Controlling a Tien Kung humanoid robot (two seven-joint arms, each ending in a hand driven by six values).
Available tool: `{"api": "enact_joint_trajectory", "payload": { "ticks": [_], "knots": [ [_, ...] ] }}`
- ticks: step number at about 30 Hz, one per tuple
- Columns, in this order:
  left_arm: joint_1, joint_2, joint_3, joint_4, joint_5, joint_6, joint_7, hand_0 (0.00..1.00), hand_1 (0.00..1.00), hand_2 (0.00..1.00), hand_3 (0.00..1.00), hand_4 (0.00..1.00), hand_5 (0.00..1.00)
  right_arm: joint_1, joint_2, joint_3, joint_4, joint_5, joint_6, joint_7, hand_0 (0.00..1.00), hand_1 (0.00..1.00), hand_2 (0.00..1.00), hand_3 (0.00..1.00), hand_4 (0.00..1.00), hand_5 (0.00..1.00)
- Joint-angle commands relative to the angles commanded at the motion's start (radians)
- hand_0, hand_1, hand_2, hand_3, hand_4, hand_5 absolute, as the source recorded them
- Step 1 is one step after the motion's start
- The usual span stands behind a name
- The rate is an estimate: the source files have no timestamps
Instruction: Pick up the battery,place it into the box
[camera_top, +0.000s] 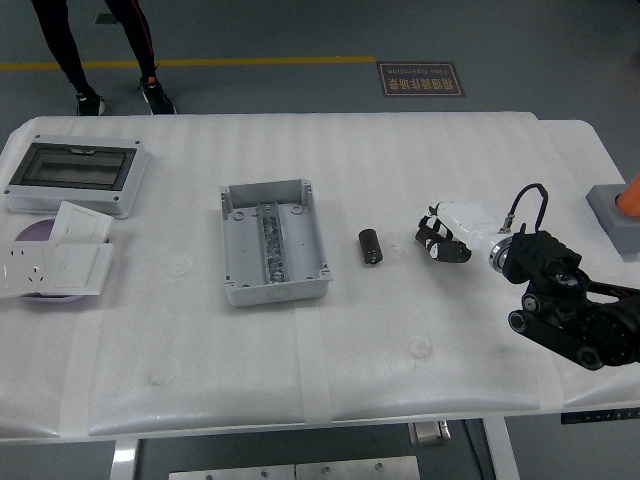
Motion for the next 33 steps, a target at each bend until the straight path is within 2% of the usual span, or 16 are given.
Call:
{"api": "enact_joint_trajectory", "payload": {
  "ticks": [5,10,11,16,17,22,23,28,29,33],
  "knots": [
    [0.003,0.000,-0.007,-0.001,0.009,0.002,0.003,0.615,0.651,0.502,0.510,0.419,0.416,-0.002,-0.003,0.011,0.009,0.000,0.024,-0.009,0.387,0.460,0.495,0.697,0.383,0.196],
    [0.004,-0.003,-0.011,-0.001,0.014,0.004,0.005,0.615,0.651,0.502,0.510,0.419,0.416,-0.001,-0.008,0.039,0.020,-0.004,0.012,-0.011,0.387,0.460,0.495,0.697,0.383,0.196],
    [0.004,-0.003,-0.012,-0.001,0.015,0.004,0.005,0.614,0.651,0.498,0.503,0.419,0.419,-0.001,-0.010,0.048,0.023,-0.006,0.011,-0.012,0.418,0.482,0.563,0.759,0.670,0.320],
    [0.005,-0.003,-0.018,-0.001,0.020,0.004,0.007,0.614,0.651,0.498,0.503,0.419,0.419,0.002,-0.022,0.099,0.048,-0.010,0.000,-0.012,0.418,0.482,0.563,0.759,0.670,0.320],
    [0.005,-0.003,-0.018,-0.001,0.019,0.004,0.008,0.613,0.651,0.497,0.499,0.417,0.421,0.003,-0.024,0.105,0.052,-0.010,-0.002,-0.011,0.443,0.541,0.669,0.934,0.803,0.472],
    [0.006,-0.003,-0.018,-0.001,0.019,0.003,0.009,0.613,0.651,0.497,0.499,0.417,0.421,-0.003,-0.025,0.113,0.061,-0.006,-0.002,-0.008,0.443,0.541,0.669,0.934,0.803,0.472],
    [0.006,-0.003,-0.018,-0.001,0.019,0.003,0.009,0.613,0.651,0.497,0.498,0.416,0.422,-0.005,-0.025,0.113,0.062,-0.007,-0.001,-0.009,0.462,0.549,0.681,0.950,0.826,0.534],
    [0.006,-0.003,-0.015,-0.001,0.018,0.003,0.009,0.613,0.651,0.497,0.498,0.416,0.422,-0.017,-0.024,0.118,0.073,-0.028,0.010,-0.019,0.462,0.549,0.681,0.950,0.826,0.534],
    [0.005,-0.003,-0.015,-0.001,0.018,0.003,0.009,0.614,0.651,0.484,0.492,0.416,0.422,-0.017,-0.024,0.117,0.072,-0.030,0.012,-0.021,0.463,0.551,0.686,0.954,0.884,0.651],
    [0.002,-0.003,-0.013,-0.001,0.016,0.003,0.009,0.614,0.651,0.484,0.492,0.416,0.422,-0.019,-0.020,0.107,0.058,-0.035,0.017,-0.022,0.463,0.551,0.686,0.954,0.884,0.651]
  ]
}}
